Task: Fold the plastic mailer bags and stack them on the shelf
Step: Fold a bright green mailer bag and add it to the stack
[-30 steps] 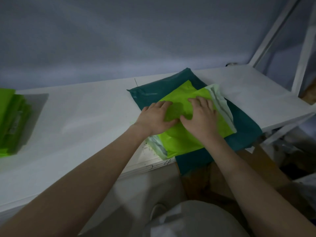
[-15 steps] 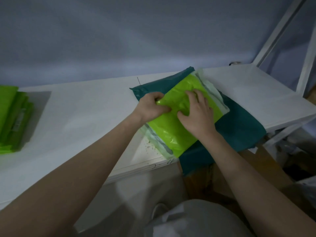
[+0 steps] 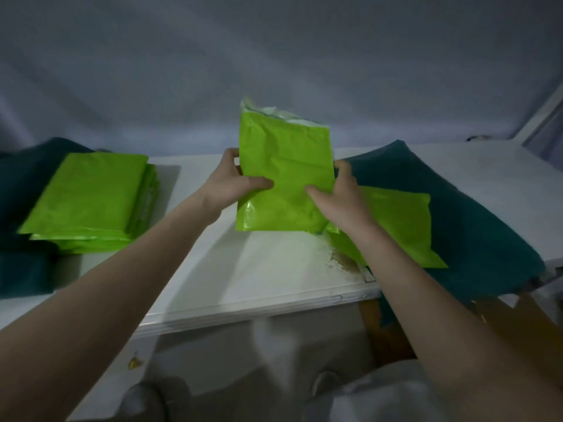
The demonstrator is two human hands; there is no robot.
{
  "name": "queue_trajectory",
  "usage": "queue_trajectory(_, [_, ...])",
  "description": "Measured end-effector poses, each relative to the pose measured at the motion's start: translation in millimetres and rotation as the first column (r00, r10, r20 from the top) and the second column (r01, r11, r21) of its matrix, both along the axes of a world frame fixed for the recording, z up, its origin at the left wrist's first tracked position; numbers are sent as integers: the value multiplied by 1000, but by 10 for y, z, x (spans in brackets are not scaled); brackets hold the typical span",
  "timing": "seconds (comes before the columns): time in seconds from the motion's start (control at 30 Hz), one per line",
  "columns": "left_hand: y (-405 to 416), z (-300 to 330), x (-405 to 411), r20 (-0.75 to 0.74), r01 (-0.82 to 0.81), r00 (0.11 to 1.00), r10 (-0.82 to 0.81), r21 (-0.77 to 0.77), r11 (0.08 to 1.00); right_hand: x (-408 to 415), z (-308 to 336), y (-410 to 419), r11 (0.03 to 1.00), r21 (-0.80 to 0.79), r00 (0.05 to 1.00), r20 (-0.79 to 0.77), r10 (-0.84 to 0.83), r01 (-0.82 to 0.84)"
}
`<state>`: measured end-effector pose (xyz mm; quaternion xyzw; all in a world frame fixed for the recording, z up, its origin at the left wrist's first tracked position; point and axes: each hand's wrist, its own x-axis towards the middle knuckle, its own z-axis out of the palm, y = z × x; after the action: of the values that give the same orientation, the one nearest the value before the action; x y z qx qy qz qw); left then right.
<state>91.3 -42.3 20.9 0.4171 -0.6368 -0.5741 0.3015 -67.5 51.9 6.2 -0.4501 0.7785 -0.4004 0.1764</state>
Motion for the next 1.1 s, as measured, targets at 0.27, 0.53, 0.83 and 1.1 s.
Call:
queue_trajectory(0.27, [-49,-250,607,128,-10,992,1,73,997,397,-283,-212,998,-19,990,125,61,-59])
queue_trajectory(0.53, [-67,-518,830,139,-75,988,67,49,996,583,-563,-318,989,44,988,62,138,-141])
queue_trajectory(0.83, [-114,-571,865,108,-129,986,128,5,992,563,-700,-148,947,152,958,14,285,-284])
queue_trajectory(1.1, [-186,-681,847,186,-117,975,120,-28,993,431,-844,-179,901,289,850,-329,412,-325])
